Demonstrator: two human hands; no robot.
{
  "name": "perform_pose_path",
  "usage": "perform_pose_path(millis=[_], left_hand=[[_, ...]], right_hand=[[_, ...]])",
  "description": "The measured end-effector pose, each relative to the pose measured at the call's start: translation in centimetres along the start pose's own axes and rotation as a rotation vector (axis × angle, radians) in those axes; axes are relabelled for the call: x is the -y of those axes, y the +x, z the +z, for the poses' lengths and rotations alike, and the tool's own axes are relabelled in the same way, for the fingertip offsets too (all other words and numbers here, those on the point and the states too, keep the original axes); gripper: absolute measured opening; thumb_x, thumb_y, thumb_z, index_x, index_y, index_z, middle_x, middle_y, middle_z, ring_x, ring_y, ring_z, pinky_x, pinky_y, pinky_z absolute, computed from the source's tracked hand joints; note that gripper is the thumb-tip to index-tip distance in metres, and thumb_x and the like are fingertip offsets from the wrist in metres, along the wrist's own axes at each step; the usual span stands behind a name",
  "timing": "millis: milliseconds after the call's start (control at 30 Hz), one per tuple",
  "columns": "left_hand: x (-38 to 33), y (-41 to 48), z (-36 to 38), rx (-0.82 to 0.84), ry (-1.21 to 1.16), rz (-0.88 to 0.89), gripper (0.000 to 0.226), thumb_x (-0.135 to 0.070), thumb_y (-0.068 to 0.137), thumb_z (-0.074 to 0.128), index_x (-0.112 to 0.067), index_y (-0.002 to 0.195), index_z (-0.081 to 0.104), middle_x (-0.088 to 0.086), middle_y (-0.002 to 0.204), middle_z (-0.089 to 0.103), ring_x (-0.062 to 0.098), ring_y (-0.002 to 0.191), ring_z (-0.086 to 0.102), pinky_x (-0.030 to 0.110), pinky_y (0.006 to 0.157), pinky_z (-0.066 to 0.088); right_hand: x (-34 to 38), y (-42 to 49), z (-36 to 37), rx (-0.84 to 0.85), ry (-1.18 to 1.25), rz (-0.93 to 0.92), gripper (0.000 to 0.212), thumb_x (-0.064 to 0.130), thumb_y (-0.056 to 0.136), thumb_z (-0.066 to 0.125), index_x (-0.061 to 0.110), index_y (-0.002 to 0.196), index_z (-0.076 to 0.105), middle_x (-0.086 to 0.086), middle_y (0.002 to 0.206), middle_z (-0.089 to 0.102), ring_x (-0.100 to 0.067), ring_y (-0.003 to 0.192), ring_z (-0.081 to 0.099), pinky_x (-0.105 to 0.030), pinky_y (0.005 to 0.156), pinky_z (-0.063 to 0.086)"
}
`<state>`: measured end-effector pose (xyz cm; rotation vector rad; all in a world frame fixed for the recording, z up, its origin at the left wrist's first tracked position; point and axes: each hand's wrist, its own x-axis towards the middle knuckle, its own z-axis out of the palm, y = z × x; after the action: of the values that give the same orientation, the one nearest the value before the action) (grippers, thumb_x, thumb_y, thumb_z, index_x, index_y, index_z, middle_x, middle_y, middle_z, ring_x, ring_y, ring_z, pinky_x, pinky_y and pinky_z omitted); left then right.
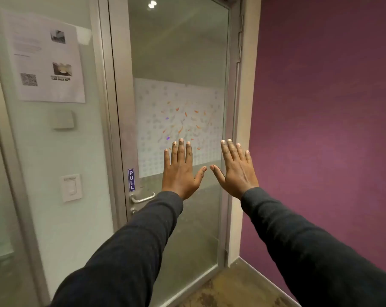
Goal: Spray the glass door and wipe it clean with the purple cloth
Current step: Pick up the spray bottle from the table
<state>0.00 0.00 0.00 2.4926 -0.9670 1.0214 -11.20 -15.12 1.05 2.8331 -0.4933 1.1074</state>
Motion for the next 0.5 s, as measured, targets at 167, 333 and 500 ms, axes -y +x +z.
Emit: perform_pose_path(millis=[167, 333, 500], left_hand=[[-4.2, -3.3, -0.7, 0.031, -0.018, 0.022, 0.091, -0.072, 0.096, 0.011, -0.011, 0.162, -0.006, 0.013, 0.17, -0.012, 0.03, 0.157, -0.012, 0.053, 0.127, -0.005], [-10.0, -8.1, -1.1, 0.116, -0.039, 0.084, 0.093, -0.072, 0.094, 0.004, -0.01, 0.162, -0.004, 0.015, 0.17, -0.01, 0.031, 0.157, -0.009, 0.054, 0.127, -0.002], [-16.1, -13.1, -0.8, 0.18, -0.08, 0.161, 0.091, -0.071, 0.096, 0.011, -0.009, 0.162, -0.005, 0.015, 0.17, -0.009, 0.031, 0.157, -0.009, 0.053, 0.127, -0.004]], right_hand=[[-2.3, -5.3, -1.9, 0.031, -0.033, 0.029, 0.082, 0.067, 0.1, 0.023, 0.022, 0.163, -0.005, -0.006, 0.172, 0.002, -0.029, 0.159, 0.002, -0.05, 0.128, 0.004], [-5.7, -12.3, -4.0, 0.089, -0.043, 0.091, 0.082, 0.068, 0.1, 0.024, 0.022, 0.163, -0.002, -0.006, 0.172, 0.005, -0.03, 0.158, 0.006, -0.053, 0.128, 0.008], [-9.8, -19.8, -6.5, 0.147, -0.076, 0.176, 0.082, 0.067, 0.099, 0.023, 0.023, 0.163, -0.002, -0.005, 0.172, 0.005, -0.03, 0.158, 0.006, -0.054, 0.127, 0.009]])
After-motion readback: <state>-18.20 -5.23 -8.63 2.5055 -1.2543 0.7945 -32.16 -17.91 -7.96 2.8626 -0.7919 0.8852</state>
